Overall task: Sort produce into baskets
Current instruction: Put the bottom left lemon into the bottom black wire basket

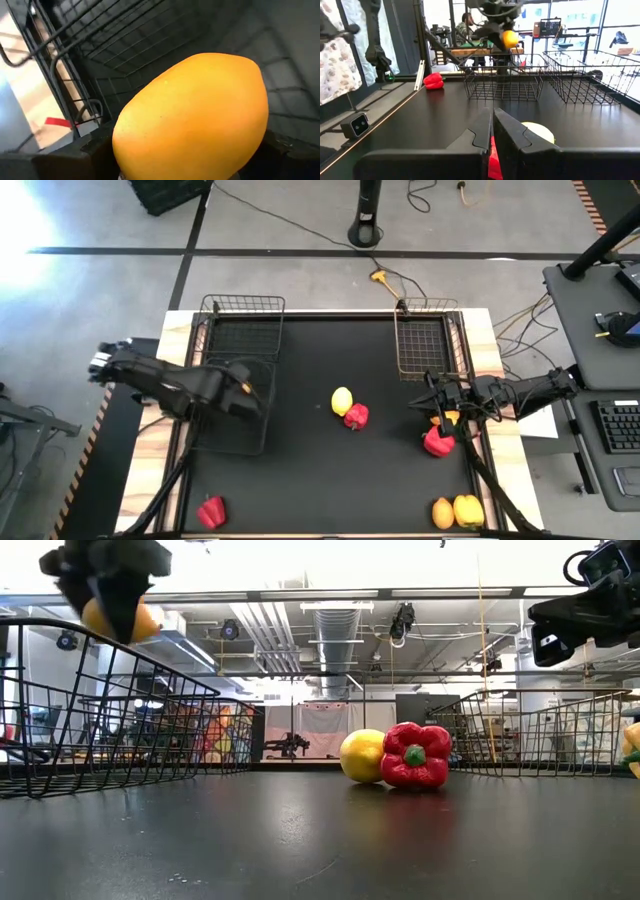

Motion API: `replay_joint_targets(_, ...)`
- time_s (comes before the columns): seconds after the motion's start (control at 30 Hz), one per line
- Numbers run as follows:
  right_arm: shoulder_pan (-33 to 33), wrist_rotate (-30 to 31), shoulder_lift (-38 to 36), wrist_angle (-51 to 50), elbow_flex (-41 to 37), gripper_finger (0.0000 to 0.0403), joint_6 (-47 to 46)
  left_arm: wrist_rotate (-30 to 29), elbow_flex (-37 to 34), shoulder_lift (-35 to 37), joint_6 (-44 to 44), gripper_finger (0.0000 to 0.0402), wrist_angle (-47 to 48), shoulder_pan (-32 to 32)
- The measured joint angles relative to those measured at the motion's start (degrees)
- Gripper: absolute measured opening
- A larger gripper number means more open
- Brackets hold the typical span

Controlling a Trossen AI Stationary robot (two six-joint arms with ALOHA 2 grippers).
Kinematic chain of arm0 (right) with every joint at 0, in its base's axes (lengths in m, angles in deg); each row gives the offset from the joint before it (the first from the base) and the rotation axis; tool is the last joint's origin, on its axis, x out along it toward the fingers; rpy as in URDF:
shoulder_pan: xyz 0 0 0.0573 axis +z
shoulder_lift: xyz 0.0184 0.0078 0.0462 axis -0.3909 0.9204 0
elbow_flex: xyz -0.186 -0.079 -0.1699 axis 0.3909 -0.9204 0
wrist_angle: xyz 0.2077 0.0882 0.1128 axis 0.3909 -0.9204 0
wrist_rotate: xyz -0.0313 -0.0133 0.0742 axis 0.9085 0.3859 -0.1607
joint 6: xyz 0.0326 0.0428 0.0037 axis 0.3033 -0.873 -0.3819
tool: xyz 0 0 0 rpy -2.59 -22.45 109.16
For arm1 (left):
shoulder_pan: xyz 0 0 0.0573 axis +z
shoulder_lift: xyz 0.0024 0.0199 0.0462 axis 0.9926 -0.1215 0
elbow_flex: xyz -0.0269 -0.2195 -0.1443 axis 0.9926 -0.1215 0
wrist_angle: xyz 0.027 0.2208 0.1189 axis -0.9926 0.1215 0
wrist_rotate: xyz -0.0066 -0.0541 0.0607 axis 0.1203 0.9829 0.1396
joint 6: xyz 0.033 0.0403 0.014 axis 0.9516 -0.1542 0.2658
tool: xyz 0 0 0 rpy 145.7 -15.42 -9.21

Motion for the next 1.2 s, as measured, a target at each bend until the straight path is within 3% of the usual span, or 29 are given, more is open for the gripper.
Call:
replay_joint_targets(0.17, 0.00, 0.00, 0.00, 0.00, 0.00, 0.0013, 0.00, 2.30, -11.00, 5.61, 1.99, 0.0283, -8.73, 3.66)
replay_joint_targets(0.43, 0.00, -0.02, 0.00, -0.02, 0.00, 0.0013, 0.00, 7.77, -20.88, 2.20, 15.30, 0.0284, -19.40, 7.98)
replay_joint_targets(0.97, 0.00, -0.02, 0.00, -0.02, 0.00, 0.0013, 0.00, 10.93, -22.26, -3.94, 44.04, 0.0284, -21.71, 8.81)
replay_joint_targets(1.2, 0.00, 0.00, 0.00, -0.04, 0.00, 0.0013, 0.00, 11.85, -23.01, -7.10, 46.90, 0.0288, -27.34, 8.94)
